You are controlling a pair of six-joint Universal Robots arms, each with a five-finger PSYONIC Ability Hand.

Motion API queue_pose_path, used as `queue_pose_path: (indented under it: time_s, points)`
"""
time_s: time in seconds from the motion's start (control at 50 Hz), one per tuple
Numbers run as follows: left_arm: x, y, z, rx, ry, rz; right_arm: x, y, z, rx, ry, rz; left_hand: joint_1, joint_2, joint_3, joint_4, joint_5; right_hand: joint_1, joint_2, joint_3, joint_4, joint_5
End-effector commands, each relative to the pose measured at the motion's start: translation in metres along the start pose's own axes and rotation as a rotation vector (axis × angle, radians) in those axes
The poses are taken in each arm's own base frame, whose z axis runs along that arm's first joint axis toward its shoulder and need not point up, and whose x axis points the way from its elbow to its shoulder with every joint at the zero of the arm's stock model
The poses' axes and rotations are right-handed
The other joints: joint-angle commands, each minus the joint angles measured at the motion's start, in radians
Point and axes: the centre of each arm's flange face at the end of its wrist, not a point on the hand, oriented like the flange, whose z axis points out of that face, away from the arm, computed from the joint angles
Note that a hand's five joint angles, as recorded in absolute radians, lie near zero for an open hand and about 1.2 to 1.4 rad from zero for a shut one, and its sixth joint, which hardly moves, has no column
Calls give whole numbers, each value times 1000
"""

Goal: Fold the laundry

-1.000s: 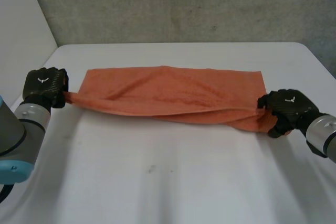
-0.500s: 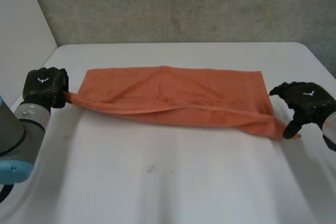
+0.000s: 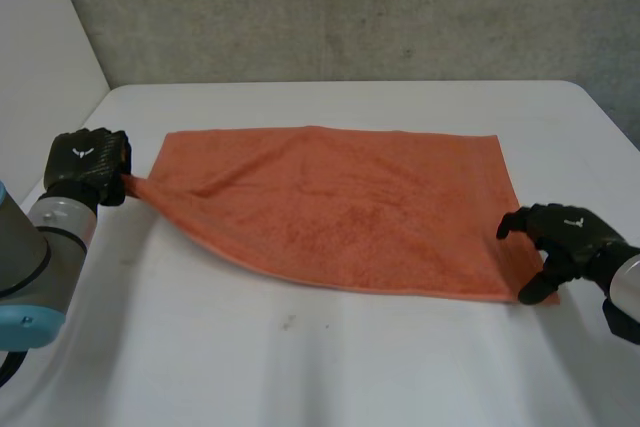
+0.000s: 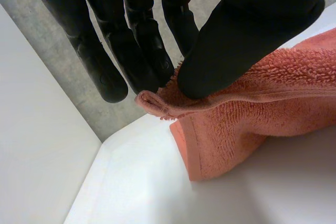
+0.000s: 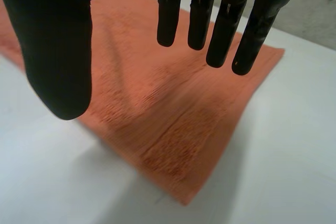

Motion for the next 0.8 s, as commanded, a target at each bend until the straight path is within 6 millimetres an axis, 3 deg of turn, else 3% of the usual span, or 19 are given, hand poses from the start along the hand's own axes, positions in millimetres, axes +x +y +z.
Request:
queue_pose_path:
  time_s: [0.02,0.28,0.8]
  points:
    - [0,0,0,-1,0,0,-11,18,-1,-13,-56,-107,231,179,181,180,208,225,155,153,152,167]
    - [1,1,-1,-4,4,0,-2,35,13,-32,-42,-186,231,179,181,180,208,292,223,221,220,235]
    - [1,1,-1,-2,3,0,13,31,33,4,-1,-225,231,179,181,180,208,421,352,350,349,364]
